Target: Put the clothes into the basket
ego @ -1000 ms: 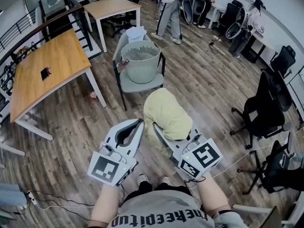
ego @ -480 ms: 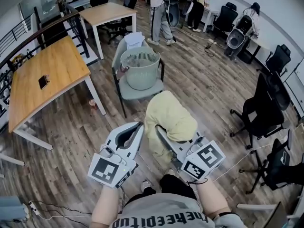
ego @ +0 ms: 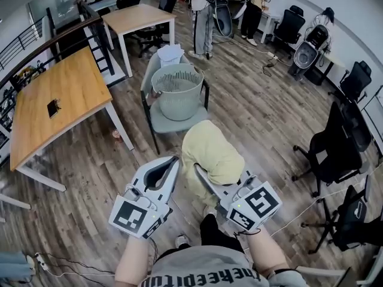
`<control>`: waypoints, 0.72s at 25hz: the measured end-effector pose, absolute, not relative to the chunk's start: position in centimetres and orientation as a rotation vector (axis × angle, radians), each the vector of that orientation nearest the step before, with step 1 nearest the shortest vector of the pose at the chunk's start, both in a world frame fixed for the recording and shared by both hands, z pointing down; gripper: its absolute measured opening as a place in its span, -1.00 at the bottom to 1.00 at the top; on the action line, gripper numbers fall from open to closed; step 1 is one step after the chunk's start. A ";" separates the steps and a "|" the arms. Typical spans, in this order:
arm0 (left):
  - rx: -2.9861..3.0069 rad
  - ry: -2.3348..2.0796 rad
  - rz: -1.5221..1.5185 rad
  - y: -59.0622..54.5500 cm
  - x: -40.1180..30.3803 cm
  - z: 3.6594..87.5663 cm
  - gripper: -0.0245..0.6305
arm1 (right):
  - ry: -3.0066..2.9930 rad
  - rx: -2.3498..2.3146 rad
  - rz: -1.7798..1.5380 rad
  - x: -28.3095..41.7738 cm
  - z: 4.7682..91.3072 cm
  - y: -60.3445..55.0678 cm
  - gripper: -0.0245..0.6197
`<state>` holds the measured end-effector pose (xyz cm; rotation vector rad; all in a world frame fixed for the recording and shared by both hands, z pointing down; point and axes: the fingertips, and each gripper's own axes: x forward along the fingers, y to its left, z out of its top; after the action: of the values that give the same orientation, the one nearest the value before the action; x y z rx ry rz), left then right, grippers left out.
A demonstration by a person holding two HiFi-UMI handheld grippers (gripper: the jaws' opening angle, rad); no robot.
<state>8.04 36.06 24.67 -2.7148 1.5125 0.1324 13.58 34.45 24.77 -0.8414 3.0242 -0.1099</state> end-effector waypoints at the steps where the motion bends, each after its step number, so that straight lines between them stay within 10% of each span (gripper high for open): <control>1: -2.709 1.516 0.135 35.3 8.2 24.6 -0.88 | 3.026 -0.830 -0.108 13.7 24.7 33.7 -0.30; 18: -2.617 1.637 0.156 22.1 12.7 23.1 -0.88 | 3.074 -0.638 -0.080 17.5 23.4 19.8 -0.30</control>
<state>12.75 22.07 23.11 -2.6170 1.6374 0.1560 17.48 19.82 23.38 -0.6378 3.0744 -0.0803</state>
